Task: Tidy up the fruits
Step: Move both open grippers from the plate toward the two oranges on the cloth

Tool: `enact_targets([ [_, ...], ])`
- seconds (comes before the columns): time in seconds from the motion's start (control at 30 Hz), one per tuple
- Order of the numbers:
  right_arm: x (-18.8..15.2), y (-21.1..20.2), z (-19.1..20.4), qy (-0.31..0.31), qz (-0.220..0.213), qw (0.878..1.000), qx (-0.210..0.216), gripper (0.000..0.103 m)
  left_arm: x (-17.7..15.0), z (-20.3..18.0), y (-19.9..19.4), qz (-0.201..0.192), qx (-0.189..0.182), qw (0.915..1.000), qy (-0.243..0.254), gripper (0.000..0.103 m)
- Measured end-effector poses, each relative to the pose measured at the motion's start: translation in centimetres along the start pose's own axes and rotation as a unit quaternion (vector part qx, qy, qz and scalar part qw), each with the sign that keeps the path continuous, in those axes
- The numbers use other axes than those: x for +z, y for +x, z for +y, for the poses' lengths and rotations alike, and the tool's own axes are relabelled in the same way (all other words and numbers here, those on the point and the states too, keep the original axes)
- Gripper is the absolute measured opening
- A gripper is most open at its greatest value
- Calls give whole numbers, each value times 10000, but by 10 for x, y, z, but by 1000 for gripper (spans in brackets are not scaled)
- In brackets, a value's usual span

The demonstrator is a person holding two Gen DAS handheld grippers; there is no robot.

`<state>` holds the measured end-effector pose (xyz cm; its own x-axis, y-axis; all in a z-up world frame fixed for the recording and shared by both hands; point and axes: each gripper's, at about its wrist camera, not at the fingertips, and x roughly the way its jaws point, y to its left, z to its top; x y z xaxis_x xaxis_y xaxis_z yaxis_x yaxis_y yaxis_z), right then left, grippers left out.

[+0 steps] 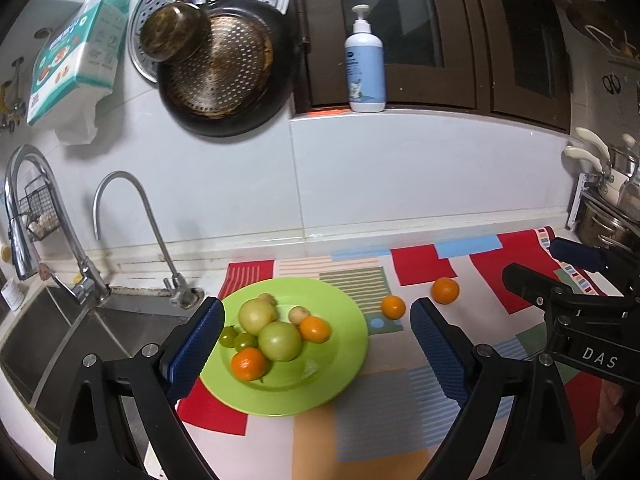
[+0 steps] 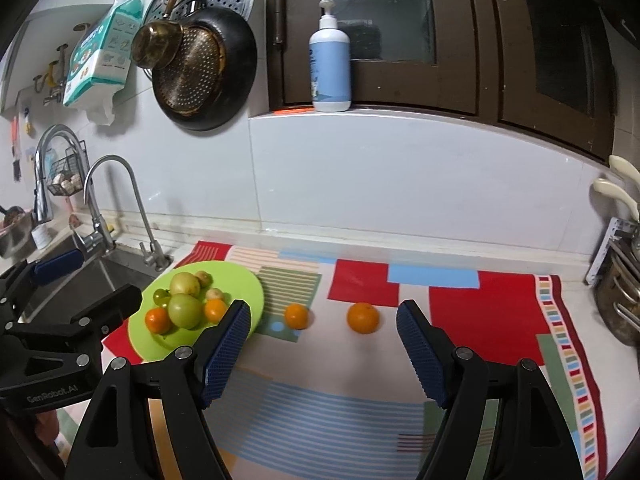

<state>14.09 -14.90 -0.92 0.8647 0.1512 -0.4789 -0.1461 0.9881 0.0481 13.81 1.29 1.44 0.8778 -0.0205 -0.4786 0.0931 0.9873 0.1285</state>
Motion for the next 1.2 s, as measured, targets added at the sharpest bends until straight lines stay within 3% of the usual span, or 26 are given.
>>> enact_targets([
  [0.47,-2,22,-39,53,131,9999,-34,76,1,-37,41,113,-266,9993,217,95],
  [1.03,-18,104,-58,-59,717,9973,130,76,-14,-59,120,538,-604,9951,561,94],
  [1.2,-23,128,-62,-81,922,9956,162,76,-16,-64,146,843,-713,9920,616,86],
])
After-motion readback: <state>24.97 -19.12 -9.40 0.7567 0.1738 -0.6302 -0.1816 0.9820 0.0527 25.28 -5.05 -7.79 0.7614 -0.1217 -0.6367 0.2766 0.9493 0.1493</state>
